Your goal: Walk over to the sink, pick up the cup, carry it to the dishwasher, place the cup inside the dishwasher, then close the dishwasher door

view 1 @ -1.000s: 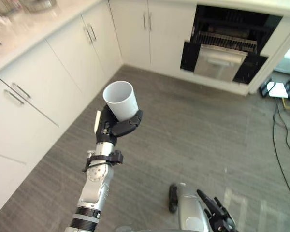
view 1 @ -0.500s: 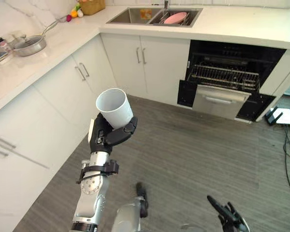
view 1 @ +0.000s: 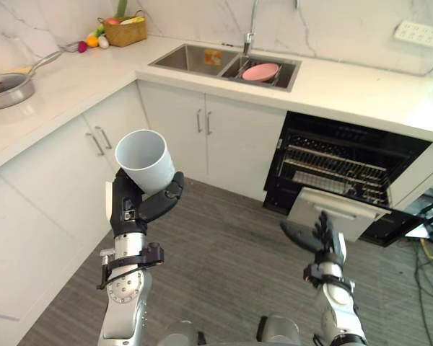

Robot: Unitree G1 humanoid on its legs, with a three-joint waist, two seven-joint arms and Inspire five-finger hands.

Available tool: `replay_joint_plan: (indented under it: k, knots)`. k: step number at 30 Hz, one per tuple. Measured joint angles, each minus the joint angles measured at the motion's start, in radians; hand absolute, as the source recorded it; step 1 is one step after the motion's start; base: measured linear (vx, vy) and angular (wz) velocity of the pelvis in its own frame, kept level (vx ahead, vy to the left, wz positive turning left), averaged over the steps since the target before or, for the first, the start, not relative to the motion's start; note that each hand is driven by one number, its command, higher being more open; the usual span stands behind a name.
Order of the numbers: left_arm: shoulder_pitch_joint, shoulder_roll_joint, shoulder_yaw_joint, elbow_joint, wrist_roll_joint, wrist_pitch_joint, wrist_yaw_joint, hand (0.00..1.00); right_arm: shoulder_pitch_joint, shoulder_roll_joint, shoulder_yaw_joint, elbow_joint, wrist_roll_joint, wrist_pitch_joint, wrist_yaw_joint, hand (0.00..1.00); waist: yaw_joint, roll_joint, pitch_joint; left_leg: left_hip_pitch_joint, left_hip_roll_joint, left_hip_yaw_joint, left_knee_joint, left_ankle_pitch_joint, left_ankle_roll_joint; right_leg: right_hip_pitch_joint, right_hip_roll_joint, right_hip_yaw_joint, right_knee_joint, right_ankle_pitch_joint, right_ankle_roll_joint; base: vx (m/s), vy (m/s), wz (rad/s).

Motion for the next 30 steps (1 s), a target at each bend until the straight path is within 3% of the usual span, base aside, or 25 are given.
replay_joint_plan:
  k: [1, 2, 3, 5, 6, 7, 9, 10, 11, 13, 14, 15, 16, 17, 18, 20, 23, 26, 27, 30]
  knots:
    - [-0.003, 0.007, 0.000, 0.004, 0.003, -0.001, 0.005, 0.00, 0.004, -0.003, -0.005, -0.027, -0.006, -0.013, 0.001, 1.00, -0.006, -0.007, -0.004, 0.016, -0.002, -0.006, 0.005, -0.016, -0.013, -0.009, 0.003, 0.004, -0.063, 0.033, -0.011, 0.41, -0.173, 0.30]
    - [-0.004, 0.013, 0.000, 0.018, 0.015, -0.001, 0.017, 0.00, 0.018, -0.015, -0.014, -0.066, -0.012, -0.031, 0.003, 1.00, -0.027, -0.017, -0.014, 0.057, -0.001, -0.032, 0.025, -0.060, -0.033, 0.010, 0.020, 0.030, -0.082, 0.148, -0.064, 0.49, -0.188, 0.39]
    - [-0.002, -0.005, -0.004, 0.039, 0.016, -0.003, 0.024, 0.00, 0.028, -0.036, -0.028, -0.071, -0.014, -0.036, 0.005, 1.00, -0.044, 0.013, -0.034, 0.087, 0.025, -0.050, 0.027, -0.082, -0.046, 0.028, 0.038, 0.022, -0.042, 0.121, -0.067, 0.52, -0.184, 0.35]
    - [-0.007, -0.017, -0.013, 0.048, 0.015, -0.003, 0.031, 0.00, 0.032, -0.044, -0.044, -0.071, -0.014, -0.028, 0.007, 1.00, -0.049, 0.039, -0.056, 0.069, 0.051, -0.061, 0.079, -0.071, -0.045, 0.032, 0.053, 0.006, -0.032, 0.076, -0.074, 0.50, -0.140, 0.14]
    - [-0.017, -0.018, -0.023, 0.049, 0.015, -0.002, 0.033, 0.00, 0.036, -0.045, -0.056, -0.070, -0.013, -0.018, 0.007, 1.00, -0.051, 0.051, -0.056, 0.029, 0.077, -0.067, 0.165, -0.046, -0.053, 0.047, 0.063, -0.011, -0.035, 0.058, -0.080, 0.45, -0.140, 0.22]
    - [-0.032, -0.021, -0.041, 0.058, 0.015, 0.000, 0.031, 0.00, 0.040, -0.045, -0.069, -0.061, -0.012, 0.007, 0.006, 1.00, -0.054, 0.065, -0.048, -0.022, 0.119, -0.066, 0.308, 0.031, -0.077, 0.095, 0.080, -0.031, -0.056, 0.038, -0.085, 0.40, -0.146, 0.22]
    - [-0.034, -0.032, -0.072, 0.086, 0.015, 0.008, 0.027, 0.00, 0.056, -0.043, -0.069, -0.058, -0.013, 0.036, 0.001, 1.00, -0.053, 0.085, -0.036, -0.082, 0.184, -0.060, 0.503, 0.198, -0.086, 0.217, 0.106, -0.042, -0.138, 0.030, -0.087, 0.41, -0.084, 0.03]
    - [-0.034, -0.032, -0.089, 0.098, 0.015, 0.015, 0.022, 0.00, 0.072, -0.033, -0.069, -0.062, -0.013, 0.036, 0.001, 1.00, -0.052, 0.085, -0.037, -0.112, 0.202, -0.035, 0.550, 0.182, -0.075, 0.283, 0.107, -0.041, -0.197, 0.033, -0.082, 0.41, -0.012, -0.10]
    - [-0.036, -0.032, -0.092, 0.098, 0.015, 0.015, 0.010, 0.00, 0.085, -0.026, -0.070, -0.067, -0.014, 0.030, 0.001, 1.00, -0.052, 0.078, -0.041, -0.149, 0.206, -0.009, 0.512, 0.151, -0.061, 0.318, 0.098, -0.039, -0.246, 0.039, -0.071, 0.33, 0.016, -0.12]
    - [-0.045, -0.033, -0.090, 0.097, 0.015, 0.015, 0.000, 0.00, 0.094, -0.020, -0.075, -0.070, -0.017, 0.028, -0.003, 1.00, -0.051, 0.079, -0.050, -0.182, 0.190, 0.009, 0.357, 0.121, -0.065, 0.343, 0.077, -0.032, -0.283, 0.047, -0.058, 0.32, 0.077, -0.08]
    - [-0.052, -0.035, -0.090, 0.094, 0.014, 0.015, -0.005, 0.00, 0.100, -0.015, -0.085, -0.072, -0.026, 0.028, -0.014, 1.00, -0.050, 0.081, -0.055, -0.194, 0.159, -0.007, 0.168, 0.122, -0.070, 0.345, 0.056, -0.028, -0.296, 0.051, -0.051, 0.35, 0.167, -0.06]
    - [-0.056, -0.040, -0.090, 0.091, 0.014, 0.014, -0.014, 0.00, 0.108, -0.017, -0.092, -0.074, -0.035, 0.028, -0.024, 1.00, -0.049, 0.088, -0.059, -0.189, 0.124, -0.053, -0.042, 0.168, -0.072, 0.344, 0.040, -0.019, -0.296, 0.051, -0.047, 0.26, 0.170, -0.07]
    - [-0.055, -0.043, -0.090, 0.090, 0.014, 0.014, -0.018, 0.00, 0.113, -0.021, -0.096, -0.074, -0.035, 0.028, -0.030, 1.00, -0.048, 0.099, -0.066, -0.184, 0.115, -0.083, -0.144, 0.239, -0.064, 0.342, 0.041, -0.011, -0.295, 0.050, -0.037, 0.25, 0.220, -0.26]
    - [-0.051, -0.052, -0.085, 0.084, 0.014, 0.013, -0.022, 0.00, 0.115, -0.027, -0.100, -0.071, -0.035, 0.029, -0.038, 1.00, -0.040, 0.120, -0.085, -0.177, 0.111, -0.149, -0.242, 0.405, -0.124, 0.335, 0.051, 0.026, -0.299, 0.030, 0.014, 0.23, 0.204, -0.30]
    - [-0.049, -0.051, -0.075, 0.089, 0.012, 0.013, -0.029, 0.00, 0.115, -0.014, -0.099, -0.061, -0.035, 0.030, -0.040, 1.00, -0.042, 0.095, -0.092, -0.167, 0.075, -0.148, -0.248, 0.395, -0.117, 0.337, 0.026, 0.063, -0.320, 0.021, 0.034, 0.20, 0.196, -0.29]
    - [-0.046, -0.044, -0.056, 0.090, 0.013, 0.012, -0.032, 0.00, 0.106, -0.008, -0.098, -0.060, -0.033, 0.029, -0.037, 1.00, -0.041, 0.074, -0.089, -0.165, 0.041, -0.183, -0.236, 0.384, -0.109, 0.333, 0.008, 0.128, -0.336, 0.022, 0.045, 0.13, 0.126, -0.29]
    - [-0.038, -0.039, -0.026, 0.088, 0.015, 0.011, -0.010, 0.00, 0.078, -0.007, -0.071, -0.058, -0.030, 0.029, -0.021, 1.00, -0.044, 0.074, -0.089, -0.135, 0.039, -0.182, -0.248, 0.352, -0.113, 0.325, 0.011, 0.196, -0.357, 0.042, 0.076, 0.05, 0.080, -0.57]
    - [-0.040, -0.046, -0.063, 0.087, 0.024, 0.010, 0.011, 0.00, 0.078, 0.002, -0.063, -0.059, 0.057, 0.021, 0.035, 1.00, -0.049, 0.071, -0.092, -0.075, 0.043, -0.120, -0.302, 0.349, -0.114, 0.334, 0.016, 0.248, -0.389, 0.065, 0.081, -0.02, 0.050, -0.54]
    - [-0.173, -0.061, -0.155, 0.093, 0.037, 0.011, 0.080, 0.00, 0.107, 0.049, 0.052, -0.077, 0.262, 0.001, 0.230, 1.00, -0.095, 0.039, -0.121, 0.010, 0.034, -0.067, -0.520, 0.464, -0.110, 0.350, 0.022, 0.251, -0.520, 0.167, 0.097, -0.01, 0.008, -0.16]
    - [-0.173, -0.061, -0.155, 0.093, 0.037, 0.011, 0.080, 0.00, 0.107, 0.049, 0.052, -0.077, 0.262, 0.001, 0.230, 1.00, -0.095, 0.039, -0.121, 0.010, 0.034, -0.067, -0.520, 0.464, -0.110, 0.350, 0.022, 0.251, -0.520, 0.167, 0.097, 0.00, 0.000, 0.00]
